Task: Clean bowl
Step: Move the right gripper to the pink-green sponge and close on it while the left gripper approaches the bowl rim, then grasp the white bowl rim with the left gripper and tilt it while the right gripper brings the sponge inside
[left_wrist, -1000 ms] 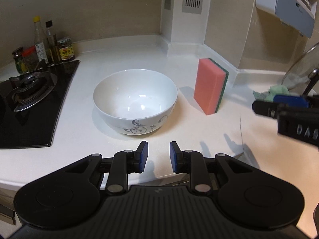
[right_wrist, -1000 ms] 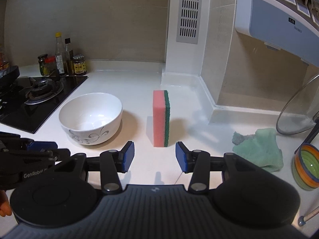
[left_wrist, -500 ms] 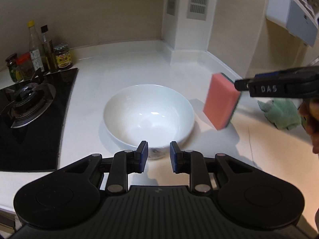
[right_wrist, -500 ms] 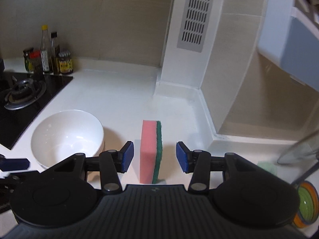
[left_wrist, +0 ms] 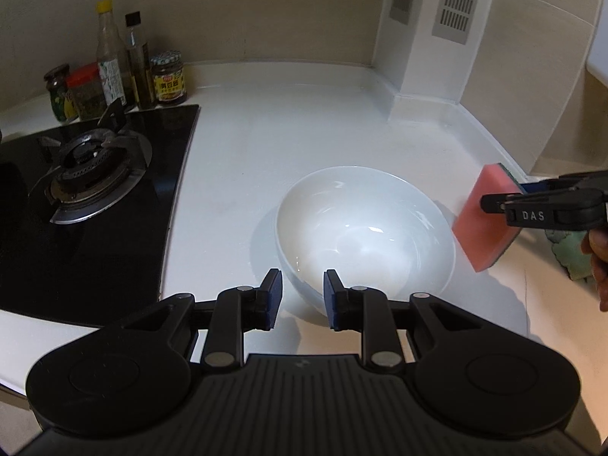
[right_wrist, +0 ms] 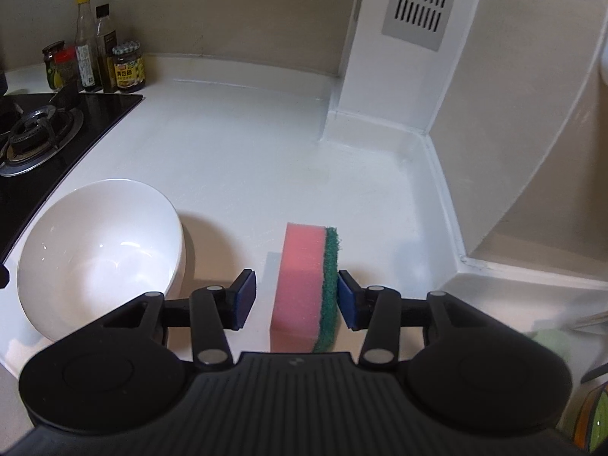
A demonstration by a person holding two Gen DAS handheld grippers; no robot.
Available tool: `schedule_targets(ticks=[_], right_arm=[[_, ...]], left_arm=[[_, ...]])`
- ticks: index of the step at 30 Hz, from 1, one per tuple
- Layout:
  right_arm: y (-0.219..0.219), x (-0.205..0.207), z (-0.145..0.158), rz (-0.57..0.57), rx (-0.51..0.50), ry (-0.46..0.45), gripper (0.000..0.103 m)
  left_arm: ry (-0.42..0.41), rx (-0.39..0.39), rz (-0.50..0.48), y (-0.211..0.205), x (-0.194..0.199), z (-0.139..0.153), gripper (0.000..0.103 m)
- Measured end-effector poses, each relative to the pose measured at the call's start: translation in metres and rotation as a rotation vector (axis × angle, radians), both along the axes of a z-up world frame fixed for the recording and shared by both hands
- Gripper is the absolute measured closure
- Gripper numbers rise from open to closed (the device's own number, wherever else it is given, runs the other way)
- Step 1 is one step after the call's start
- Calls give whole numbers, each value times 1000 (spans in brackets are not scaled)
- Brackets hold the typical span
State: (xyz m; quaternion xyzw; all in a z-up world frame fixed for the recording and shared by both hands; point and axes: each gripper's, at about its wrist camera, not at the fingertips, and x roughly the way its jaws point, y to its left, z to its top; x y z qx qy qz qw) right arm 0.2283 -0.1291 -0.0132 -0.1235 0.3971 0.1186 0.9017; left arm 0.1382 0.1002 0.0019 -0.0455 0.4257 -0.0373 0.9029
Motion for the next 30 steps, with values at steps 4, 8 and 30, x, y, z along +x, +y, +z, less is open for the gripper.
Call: schedule_targets(ticks=[4,8,30], right_arm=[[-3,-10,15,60,19,-92,77],[5,-32,59,224,138,-202,77],[108,-71,24,902,-95,-108,76]], left_arm=[[16,-26,10,11,6,-3,74],[33,-69,16,25,14,-4,75],[92,-176,-86,48,63,-25,75]])
